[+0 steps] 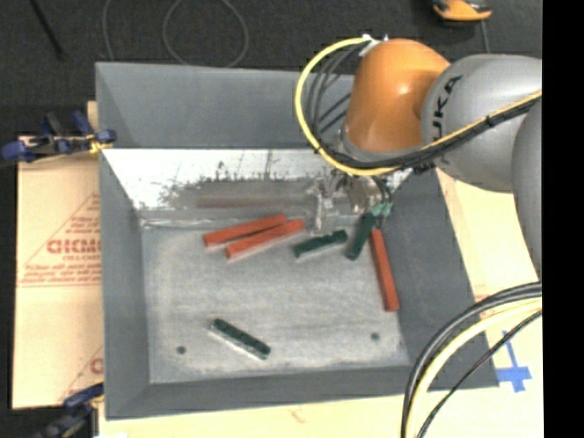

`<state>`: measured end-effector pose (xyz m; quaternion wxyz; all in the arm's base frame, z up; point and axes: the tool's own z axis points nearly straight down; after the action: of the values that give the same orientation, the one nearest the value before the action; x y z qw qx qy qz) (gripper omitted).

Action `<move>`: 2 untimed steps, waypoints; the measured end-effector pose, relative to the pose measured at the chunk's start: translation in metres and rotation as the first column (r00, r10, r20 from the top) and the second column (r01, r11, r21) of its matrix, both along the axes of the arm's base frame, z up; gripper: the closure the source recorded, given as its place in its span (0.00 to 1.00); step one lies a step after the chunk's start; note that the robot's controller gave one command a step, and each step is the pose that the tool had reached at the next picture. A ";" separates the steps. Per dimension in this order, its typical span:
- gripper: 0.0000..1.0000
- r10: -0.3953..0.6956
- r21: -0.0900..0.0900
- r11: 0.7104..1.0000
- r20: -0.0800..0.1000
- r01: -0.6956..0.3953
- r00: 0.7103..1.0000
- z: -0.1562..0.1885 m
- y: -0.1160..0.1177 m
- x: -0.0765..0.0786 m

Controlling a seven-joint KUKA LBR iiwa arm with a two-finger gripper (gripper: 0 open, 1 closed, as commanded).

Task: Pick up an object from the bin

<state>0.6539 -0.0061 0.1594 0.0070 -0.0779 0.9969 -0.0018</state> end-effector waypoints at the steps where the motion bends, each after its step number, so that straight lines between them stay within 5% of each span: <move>1: 1.00 -0.315 0.004 0.949 -0.005 0.315 0.949 0.092 -0.039 -0.042; 2: 0.00 -0.314 0.003 0.950 -0.008 0.314 0.950 0.090 -0.039 -0.043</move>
Offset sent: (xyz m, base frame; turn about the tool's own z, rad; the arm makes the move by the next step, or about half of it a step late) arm -0.0440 -0.0374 0.0891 0.3226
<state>0.6111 -0.0446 0.2496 0.0031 0.0814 0.9967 -0.0005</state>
